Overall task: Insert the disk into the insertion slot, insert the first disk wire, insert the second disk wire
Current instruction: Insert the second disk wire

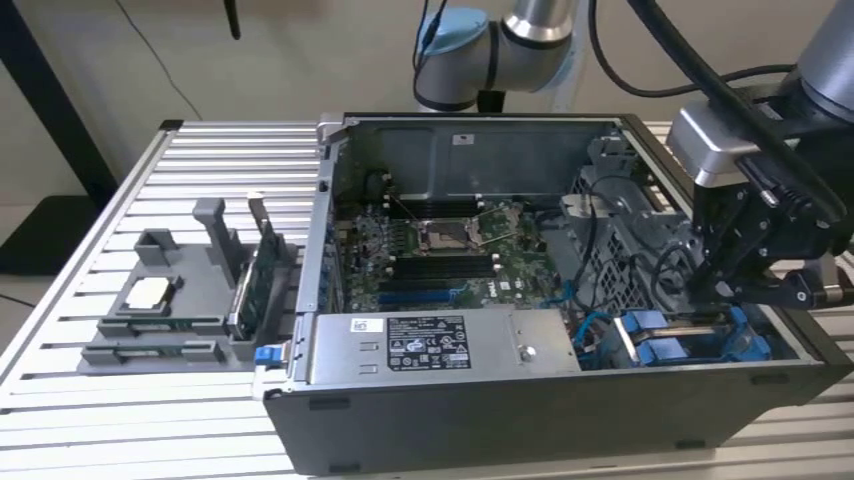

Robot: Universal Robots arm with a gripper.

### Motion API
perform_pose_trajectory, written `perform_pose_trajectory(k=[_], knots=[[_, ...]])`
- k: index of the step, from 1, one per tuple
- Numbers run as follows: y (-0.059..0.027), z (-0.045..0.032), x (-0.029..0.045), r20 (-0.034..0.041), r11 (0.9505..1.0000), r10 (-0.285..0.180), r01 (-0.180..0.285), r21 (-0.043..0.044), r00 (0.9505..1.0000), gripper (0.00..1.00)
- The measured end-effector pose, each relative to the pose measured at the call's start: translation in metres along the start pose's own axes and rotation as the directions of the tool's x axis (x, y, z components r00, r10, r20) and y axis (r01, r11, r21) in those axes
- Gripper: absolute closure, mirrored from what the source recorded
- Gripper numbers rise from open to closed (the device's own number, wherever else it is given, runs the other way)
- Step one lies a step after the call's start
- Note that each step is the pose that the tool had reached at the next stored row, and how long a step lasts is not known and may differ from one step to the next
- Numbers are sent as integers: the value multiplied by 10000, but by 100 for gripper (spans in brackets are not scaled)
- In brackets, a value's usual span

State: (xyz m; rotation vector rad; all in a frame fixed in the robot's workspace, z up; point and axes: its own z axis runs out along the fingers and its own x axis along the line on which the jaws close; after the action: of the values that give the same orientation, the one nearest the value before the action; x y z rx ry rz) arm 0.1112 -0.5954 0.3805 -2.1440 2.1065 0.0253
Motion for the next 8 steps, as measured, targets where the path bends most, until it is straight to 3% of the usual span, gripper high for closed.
perform_pose_trajectory(k=[5,8], knots=[[3,31,3,-14,9998,187,-187,28,9998,84],[5,48,5,-51,9975,697,-697,83,9976,84]])
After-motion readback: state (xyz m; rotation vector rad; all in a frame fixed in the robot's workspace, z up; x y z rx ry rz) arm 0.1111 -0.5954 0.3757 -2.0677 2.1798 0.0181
